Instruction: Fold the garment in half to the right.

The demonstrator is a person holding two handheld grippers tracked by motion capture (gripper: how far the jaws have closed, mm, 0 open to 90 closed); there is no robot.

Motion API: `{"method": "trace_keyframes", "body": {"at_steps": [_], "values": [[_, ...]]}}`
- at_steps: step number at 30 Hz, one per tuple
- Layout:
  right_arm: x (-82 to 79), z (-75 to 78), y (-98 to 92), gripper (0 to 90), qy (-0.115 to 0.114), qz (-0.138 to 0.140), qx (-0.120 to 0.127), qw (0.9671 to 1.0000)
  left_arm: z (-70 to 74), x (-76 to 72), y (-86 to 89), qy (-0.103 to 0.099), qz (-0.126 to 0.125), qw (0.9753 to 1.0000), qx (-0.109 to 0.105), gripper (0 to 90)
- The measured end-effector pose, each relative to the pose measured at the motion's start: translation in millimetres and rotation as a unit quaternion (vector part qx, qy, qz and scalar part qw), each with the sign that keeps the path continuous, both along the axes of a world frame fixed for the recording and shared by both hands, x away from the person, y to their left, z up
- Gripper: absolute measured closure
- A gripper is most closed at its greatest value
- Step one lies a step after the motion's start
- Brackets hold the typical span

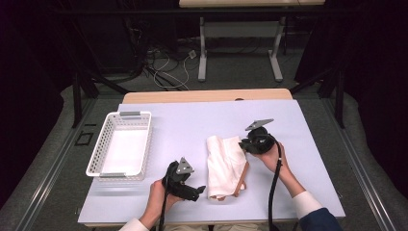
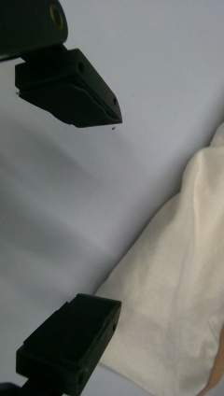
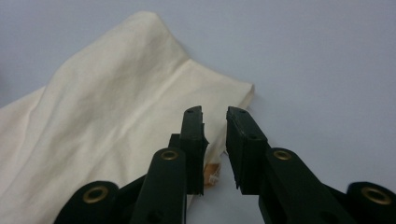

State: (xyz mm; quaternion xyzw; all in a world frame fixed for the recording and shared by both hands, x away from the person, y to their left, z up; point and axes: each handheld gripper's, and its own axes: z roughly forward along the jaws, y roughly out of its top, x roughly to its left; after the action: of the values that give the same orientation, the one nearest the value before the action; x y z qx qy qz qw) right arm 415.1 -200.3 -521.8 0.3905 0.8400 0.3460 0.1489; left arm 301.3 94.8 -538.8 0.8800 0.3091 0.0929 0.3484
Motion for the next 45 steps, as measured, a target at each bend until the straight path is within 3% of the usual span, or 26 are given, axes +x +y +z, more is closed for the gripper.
{"method": "trace_keyframes", "body": {"at_steps": [2, 7, 13, 15, 20, 21, 26, 29, 34, 45], "values": [[5.5, 0.3, 0.5, 76.8, -0.002, -0.003, -0.008, 1.0000, 1.3, -0.5, -2.0, 0.000, -0.003, 1.0000, -0.003, 14.7], [18.2, -0.1, 4.0, 76.7, -0.003, -0.018, -0.001, 0.9998, 3.4, -2.3, -8.9, 0.010, -0.018, 0.9997, -0.015, 19.7], [31.9, -4.9, 9.6, 74.0, 0.002, -0.034, -0.005, 0.9994, 3.1, -6.8, -19.5, 0.015, -0.045, 0.9989, -0.004, 32.4], [35.3, -5.8, 11.0, 71.7, 0.007, -0.040, 0.008, 0.9991, 2.3, -6.9, -20.0, 0.021, -0.055, 0.9983, -0.003, 36.2], [41.4, -9.7, 14.3, 66.8, 0.020, -0.043, 0.001, 0.9989, 0.8, -9.0, -20.9, 0.034, -0.068, 0.9971, -0.005, 39.4], [41.4, -11.5, 15.9, 66.8, 0.025, -0.045, 0.009, 0.9986, 0.4, -9.4, -21.4, 0.033, -0.071, 0.9969, -0.001, 39.9], [40.5, -14.1, 17.9, 81.4, 0.040, -0.047, 0.003, 0.9981, -2.8, -11.8, -24.5, 0.038, -0.082, 0.9959, 0.005, 49.1], [40.6, -15.6, 16.5, 88.3, 0.035, -0.047, -0.001, 0.9983, -4.3, -13.6, -26.7, 0.039, -0.093, 0.9949, 0.012, 59.8], [37.5, -19.5, 16.6, 89.6, 0.032, -0.044, -0.002, 0.9985, -7.4, -13.7, -28.1, 0.043, -0.093, 0.9947, 0.013, 73.1], [31.4, -13.8, 5.5, 90.0, -0.006, -0.061, -0.013, 0.9980, -8.6, -13.6, -29.1, 0.055, -0.092, 0.9941, 0.020, 78.9]]}}
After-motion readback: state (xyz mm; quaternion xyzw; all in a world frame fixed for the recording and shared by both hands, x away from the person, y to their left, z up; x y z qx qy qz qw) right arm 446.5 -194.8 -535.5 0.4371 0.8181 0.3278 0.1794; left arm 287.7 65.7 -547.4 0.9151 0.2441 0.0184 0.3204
